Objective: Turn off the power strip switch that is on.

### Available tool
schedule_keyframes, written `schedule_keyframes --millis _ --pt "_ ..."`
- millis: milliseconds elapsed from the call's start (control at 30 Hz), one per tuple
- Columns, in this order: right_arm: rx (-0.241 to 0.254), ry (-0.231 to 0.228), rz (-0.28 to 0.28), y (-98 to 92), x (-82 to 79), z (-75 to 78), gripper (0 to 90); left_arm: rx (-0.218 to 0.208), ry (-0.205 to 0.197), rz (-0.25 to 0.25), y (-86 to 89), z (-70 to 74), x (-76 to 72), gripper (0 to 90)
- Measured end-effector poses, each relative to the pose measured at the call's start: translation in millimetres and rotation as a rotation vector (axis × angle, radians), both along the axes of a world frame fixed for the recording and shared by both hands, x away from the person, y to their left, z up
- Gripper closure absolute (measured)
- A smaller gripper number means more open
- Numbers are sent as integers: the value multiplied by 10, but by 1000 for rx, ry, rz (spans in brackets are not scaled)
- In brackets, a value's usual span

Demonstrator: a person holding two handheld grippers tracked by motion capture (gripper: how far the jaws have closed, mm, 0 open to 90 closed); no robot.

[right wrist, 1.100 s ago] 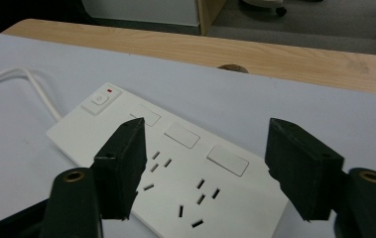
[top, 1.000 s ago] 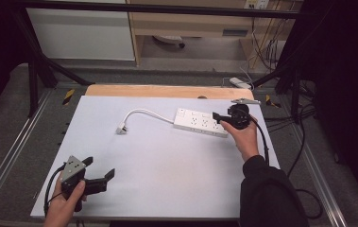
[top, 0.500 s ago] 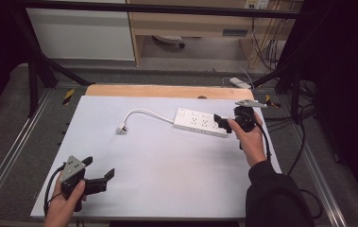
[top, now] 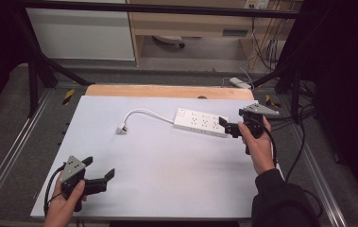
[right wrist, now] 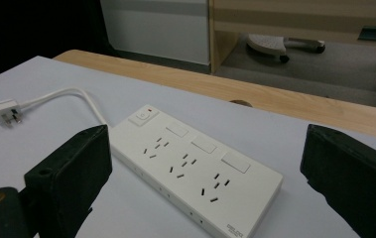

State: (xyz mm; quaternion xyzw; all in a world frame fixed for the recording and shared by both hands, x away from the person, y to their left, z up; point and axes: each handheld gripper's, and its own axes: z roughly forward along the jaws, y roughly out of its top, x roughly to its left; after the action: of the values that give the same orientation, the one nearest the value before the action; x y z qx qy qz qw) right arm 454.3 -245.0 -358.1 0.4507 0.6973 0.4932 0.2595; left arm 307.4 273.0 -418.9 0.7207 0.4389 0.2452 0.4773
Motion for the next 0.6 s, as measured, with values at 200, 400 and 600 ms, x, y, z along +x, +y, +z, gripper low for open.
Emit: schedule_keyframes --millis 200,400,600 --pt "-4 -53 -17 -81 -173 33 69 1 -1 2 2 1 -1 52" --pt "15 -115 -18 -186 -351 4 71 3 -4 1 0 2 -1 52" --pt "21 -145 -26 -312 -530 -62 73 1 -7 2 2 5 -3 52"
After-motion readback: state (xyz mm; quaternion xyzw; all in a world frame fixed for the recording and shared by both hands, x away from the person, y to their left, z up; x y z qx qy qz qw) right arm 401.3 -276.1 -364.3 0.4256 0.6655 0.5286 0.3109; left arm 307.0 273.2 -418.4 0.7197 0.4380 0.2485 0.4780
